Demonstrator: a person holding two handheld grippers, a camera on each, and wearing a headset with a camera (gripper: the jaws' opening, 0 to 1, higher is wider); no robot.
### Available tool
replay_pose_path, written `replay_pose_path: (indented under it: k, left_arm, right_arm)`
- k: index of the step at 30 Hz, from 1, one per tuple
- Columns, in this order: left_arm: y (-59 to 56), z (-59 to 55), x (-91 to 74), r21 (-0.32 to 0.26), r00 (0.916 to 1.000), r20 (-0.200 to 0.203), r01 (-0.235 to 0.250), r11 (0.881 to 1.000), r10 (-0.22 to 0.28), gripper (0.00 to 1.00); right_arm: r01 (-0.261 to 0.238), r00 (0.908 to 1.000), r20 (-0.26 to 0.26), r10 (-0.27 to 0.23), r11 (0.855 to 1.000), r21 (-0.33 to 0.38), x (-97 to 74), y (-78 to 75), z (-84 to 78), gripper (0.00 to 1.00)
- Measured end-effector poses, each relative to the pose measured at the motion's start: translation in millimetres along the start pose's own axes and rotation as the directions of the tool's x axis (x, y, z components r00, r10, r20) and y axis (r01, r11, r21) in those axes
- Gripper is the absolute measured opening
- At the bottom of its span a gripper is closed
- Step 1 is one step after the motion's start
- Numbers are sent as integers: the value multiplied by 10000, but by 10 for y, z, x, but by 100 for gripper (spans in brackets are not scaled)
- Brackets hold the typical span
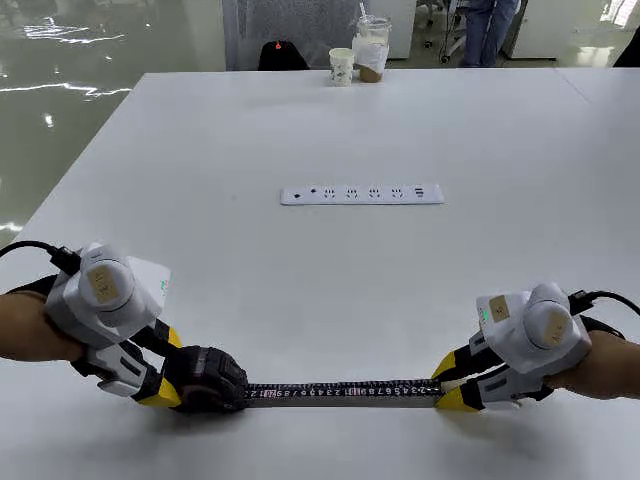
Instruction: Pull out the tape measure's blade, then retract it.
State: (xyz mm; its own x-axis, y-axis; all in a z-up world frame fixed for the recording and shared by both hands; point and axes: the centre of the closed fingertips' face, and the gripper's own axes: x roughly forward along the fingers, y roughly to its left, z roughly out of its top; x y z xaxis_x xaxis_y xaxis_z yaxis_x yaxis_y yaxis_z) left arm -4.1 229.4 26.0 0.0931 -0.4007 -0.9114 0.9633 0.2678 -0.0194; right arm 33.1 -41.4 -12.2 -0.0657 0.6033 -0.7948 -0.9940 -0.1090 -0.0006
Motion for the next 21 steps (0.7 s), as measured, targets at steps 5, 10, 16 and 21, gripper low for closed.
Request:
replay_pose_path:
  k: [5,10,16,21]
  left_arm:
    - [8,-4,3,45,10000,-15,-28,10000,28,25]
    - [12,-5,1,21,10000,-41,-83,10000,83,25]
    - [12,-11,-5,-29,9999,-83,-122,9999,122,26]
    - [6,-38,-23,-118,9998,-102,-198,9997,197,32]
  right_arm:
    - [18,10000,-51,-19,10000,-40,3,-6,-6,12]
    - [174,9998,-124,-174,9998,41,-3,-29,-10,16]
    - [227,9997,-74,-226,9995,230,-24,-11,-5,17]
    - [358,9993,-57,-356,9988,343,-64,-12,2,20]
